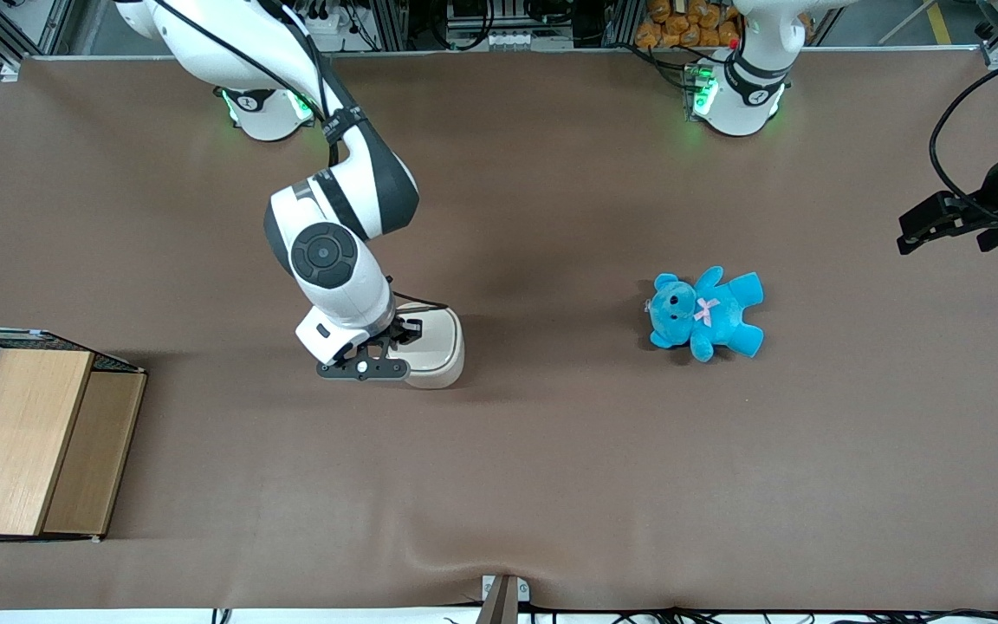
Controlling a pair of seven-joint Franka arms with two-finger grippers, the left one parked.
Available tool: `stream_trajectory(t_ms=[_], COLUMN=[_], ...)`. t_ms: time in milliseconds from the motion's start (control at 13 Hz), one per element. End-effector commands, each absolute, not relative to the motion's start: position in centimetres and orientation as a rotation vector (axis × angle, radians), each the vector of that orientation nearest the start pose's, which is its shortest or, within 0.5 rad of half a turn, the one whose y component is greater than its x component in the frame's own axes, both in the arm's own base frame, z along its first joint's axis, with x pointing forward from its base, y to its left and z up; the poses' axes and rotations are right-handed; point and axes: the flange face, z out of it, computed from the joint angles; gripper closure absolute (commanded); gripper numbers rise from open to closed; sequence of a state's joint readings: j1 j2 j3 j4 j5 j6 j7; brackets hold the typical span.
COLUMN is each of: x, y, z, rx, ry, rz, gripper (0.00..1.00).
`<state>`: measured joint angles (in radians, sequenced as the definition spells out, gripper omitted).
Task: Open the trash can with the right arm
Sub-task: 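Lower the right gripper onto the lid edge and press it down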
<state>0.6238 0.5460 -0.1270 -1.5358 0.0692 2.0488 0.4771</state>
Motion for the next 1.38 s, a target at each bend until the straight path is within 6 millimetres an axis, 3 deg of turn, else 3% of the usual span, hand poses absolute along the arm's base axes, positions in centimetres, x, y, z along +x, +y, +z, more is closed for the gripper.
stream_trajectory(t_ms=[0, 923, 1077, 1154, 1308], x=[60.0, 59.5, 59.7, 59.6, 59.6], y=[35.2, 35.5, 35.3, 34.9, 34.4], z=[33.0, 30.0, 31.3, 32.9, 36.7], rx=[-3.158, -3.162, -3.155, -3.154, -3.164], ry=[-0.018, -0.021, -0.027, -0.012, -0.007], rz=[0.042, 0.032, 0.022, 0.036, 0.091], gripper=[0.90, 0.89, 0.60, 0.01, 0.00])
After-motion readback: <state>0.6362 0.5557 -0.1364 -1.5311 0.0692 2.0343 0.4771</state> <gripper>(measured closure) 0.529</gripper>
